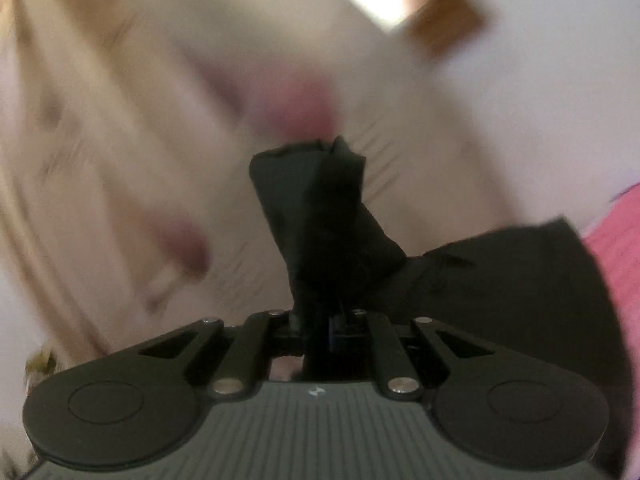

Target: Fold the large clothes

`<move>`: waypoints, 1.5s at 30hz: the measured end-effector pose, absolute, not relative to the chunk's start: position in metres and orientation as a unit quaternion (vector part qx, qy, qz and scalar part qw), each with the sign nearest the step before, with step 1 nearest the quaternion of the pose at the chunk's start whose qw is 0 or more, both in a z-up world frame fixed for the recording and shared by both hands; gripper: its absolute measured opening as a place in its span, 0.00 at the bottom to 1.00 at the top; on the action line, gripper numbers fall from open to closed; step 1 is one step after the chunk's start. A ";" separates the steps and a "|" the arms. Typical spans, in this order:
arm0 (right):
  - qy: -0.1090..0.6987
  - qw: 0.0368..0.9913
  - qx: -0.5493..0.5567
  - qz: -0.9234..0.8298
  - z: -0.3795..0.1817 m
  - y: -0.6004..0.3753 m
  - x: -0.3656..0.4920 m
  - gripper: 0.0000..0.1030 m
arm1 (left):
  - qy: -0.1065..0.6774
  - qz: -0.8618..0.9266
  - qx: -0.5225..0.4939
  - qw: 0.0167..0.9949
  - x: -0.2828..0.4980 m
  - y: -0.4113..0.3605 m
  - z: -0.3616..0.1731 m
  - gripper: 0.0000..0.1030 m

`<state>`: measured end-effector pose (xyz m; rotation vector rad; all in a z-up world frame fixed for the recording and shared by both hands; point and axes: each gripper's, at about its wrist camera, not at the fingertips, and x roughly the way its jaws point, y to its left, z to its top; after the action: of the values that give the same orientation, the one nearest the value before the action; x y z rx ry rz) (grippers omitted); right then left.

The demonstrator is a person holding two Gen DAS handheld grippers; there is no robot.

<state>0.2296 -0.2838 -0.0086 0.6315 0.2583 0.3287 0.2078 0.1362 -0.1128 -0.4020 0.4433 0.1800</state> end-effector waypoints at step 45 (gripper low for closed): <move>0.289 0.898 0.002 0.331 -0.132 -0.070 0.267 0.86 | 0.220 0.105 -0.204 0.948 0.212 0.131 -0.115 1.00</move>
<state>0.2667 -0.0697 -0.1322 0.0032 0.5989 0.6844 0.2123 0.1312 -0.1150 -0.4158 0.4478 0.2136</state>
